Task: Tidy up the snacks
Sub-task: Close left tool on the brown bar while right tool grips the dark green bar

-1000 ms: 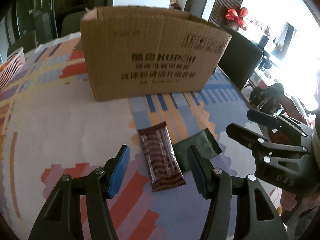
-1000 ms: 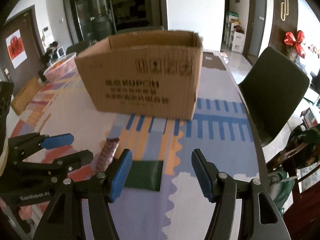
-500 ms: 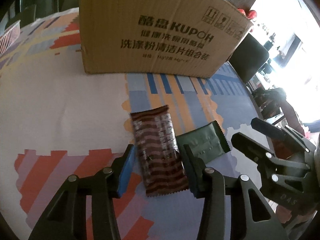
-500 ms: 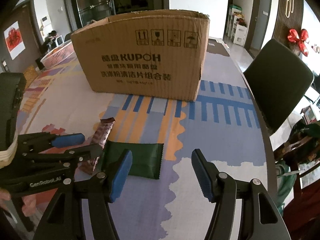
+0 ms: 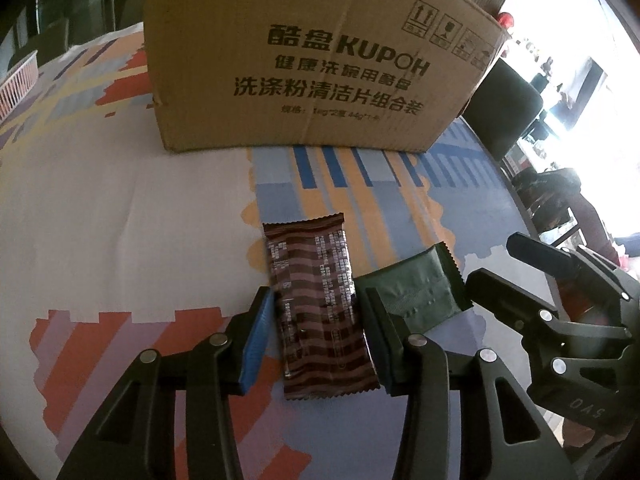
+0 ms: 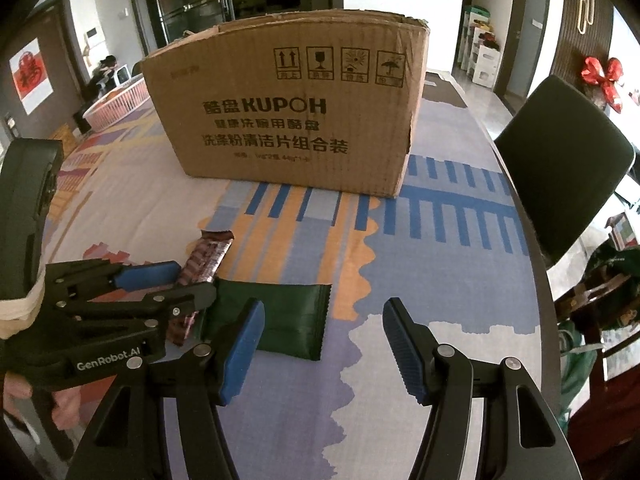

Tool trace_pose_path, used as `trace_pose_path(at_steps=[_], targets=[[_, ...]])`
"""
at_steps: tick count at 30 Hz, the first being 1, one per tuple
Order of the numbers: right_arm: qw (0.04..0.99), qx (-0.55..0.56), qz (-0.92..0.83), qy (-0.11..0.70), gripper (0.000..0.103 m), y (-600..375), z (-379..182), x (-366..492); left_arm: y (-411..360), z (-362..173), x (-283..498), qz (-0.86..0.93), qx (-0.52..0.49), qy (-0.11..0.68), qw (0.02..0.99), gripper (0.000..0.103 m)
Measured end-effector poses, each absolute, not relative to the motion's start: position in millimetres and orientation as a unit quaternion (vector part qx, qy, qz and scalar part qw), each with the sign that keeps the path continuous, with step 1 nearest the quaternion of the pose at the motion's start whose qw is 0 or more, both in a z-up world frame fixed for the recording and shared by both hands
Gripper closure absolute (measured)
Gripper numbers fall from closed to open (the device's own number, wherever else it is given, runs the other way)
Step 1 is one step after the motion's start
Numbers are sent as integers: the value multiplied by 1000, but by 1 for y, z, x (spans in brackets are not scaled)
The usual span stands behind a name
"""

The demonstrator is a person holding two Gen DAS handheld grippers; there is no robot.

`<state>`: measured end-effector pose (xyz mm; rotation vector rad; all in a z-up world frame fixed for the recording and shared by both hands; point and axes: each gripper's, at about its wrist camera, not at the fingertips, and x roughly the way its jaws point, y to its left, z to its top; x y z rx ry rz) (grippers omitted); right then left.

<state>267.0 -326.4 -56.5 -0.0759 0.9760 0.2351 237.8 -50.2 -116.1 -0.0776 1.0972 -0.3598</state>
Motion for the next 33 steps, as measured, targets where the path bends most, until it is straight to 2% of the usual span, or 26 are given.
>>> trace_pose_path(at_steps=[6, 14, 24, 27, 33], targets=[[872, -34, 116, 474, 40, -326, -58, 268, -48, -117, 236, -173, -47, 510, 842, 67], [867, -60, 132, 476, 40, -318, -58, 267, -44, -110, 224, -143, -31, 508, 849, 67], [812, -217, 227, 492, 40, -284, -66, 265, -39, -102, 199, -123, -24, 508, 852, 67], [802, -251, 247, 482, 32, -275, -66, 265, -38, -103, 197, -122, -27, 511, 851, 67], [772, -300, 277, 486, 31, -258, -80, 278, -31, -102, 198, -115, -36, 510, 852, 67]])
